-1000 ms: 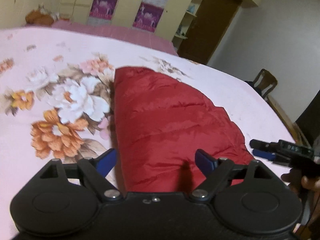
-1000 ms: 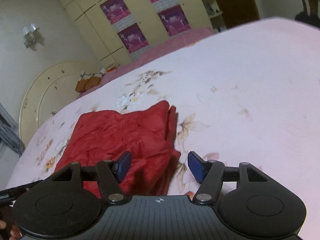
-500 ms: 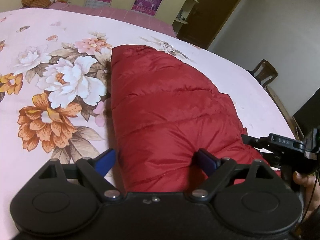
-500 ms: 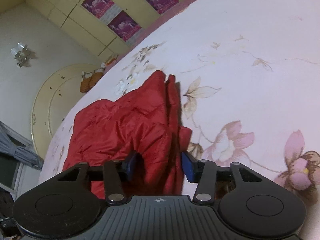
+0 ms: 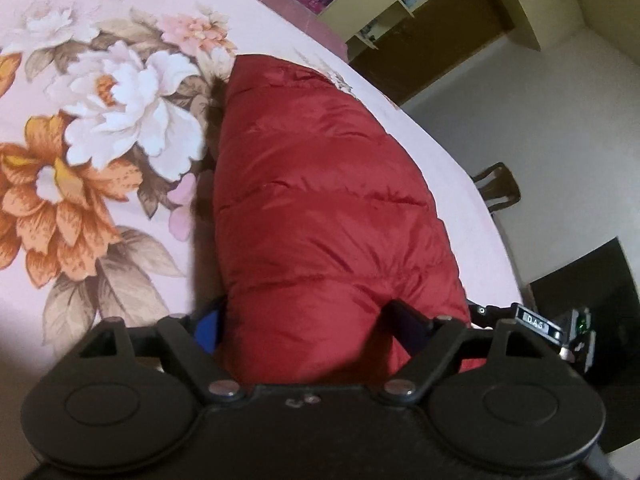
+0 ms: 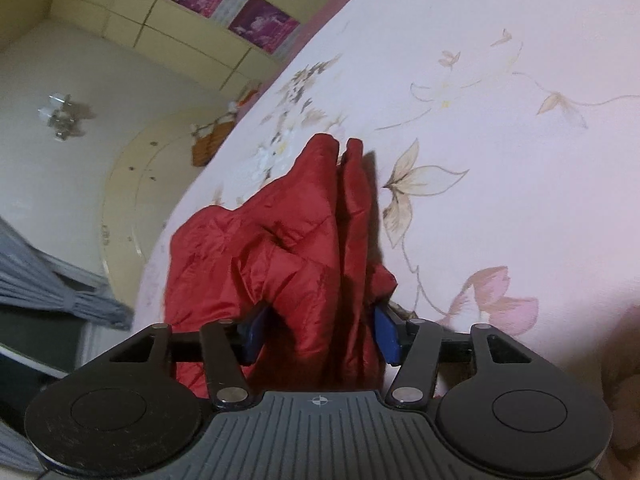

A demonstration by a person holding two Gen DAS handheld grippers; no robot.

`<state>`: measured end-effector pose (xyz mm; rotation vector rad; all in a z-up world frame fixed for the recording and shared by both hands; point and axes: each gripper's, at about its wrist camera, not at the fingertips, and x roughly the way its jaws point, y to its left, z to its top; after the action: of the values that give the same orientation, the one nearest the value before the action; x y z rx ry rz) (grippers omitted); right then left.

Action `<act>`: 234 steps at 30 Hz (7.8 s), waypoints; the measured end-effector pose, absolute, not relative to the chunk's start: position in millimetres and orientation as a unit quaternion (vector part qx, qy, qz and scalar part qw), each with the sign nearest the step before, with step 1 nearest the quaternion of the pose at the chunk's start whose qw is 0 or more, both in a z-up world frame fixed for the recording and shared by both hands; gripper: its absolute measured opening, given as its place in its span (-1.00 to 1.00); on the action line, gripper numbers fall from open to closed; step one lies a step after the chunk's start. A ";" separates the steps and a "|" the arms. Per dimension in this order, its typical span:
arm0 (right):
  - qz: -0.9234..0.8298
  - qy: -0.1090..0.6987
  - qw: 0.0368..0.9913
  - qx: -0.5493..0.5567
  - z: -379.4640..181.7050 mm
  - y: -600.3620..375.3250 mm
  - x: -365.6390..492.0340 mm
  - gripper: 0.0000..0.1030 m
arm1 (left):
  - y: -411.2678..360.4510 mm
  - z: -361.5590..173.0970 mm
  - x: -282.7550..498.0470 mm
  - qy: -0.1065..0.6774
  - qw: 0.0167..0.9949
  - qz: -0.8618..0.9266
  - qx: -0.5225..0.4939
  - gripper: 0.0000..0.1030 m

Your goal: Fold large clothes

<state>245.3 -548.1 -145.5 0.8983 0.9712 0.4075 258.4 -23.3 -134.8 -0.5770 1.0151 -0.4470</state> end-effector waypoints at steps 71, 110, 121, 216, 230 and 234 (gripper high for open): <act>0.261 0.402 0.869 0.119 -59.4 -62.3 358.7 -0.56 | 258.9 -85.8 390.4 0.387 0.889 -0.218 -0.114 0.16; 0.266 0.352 0.893 0.094 -40.8 -116.9 223.8 -0.03 | 254.3 -46.9 203.4 0.331 0.926 -0.180 -0.022 0.16; 0.276 0.366 0.888 0.028 -67.5 -104.6 153.4 -0.04 | 233.7 -80.3 161.2 0.340 0.923 -0.180 0.012 0.24; 0.117 0.333 0.933 0.074 23.4 -148.4 -20.5 1.00 | 210.9 23.9 -20.1 0.341 0.940 -0.003 -0.026 0.99; 0.115 0.322 0.937 0.070 38.5 -147.8 -43.0 1.00 | 196.2 32.8 -31.6 0.324 0.946 -0.019 -0.014 0.99; 0.117 0.320 0.938 0.069 41.2 -149.9 -43.2 1.00 | 195.4 34.2 -30.4 0.320 0.947 -0.021 -0.013 0.99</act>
<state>-43.2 -149.9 41.2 0.1409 0.6540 0.2384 -30.4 195.4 34.2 -0.0265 0.6522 -0.0428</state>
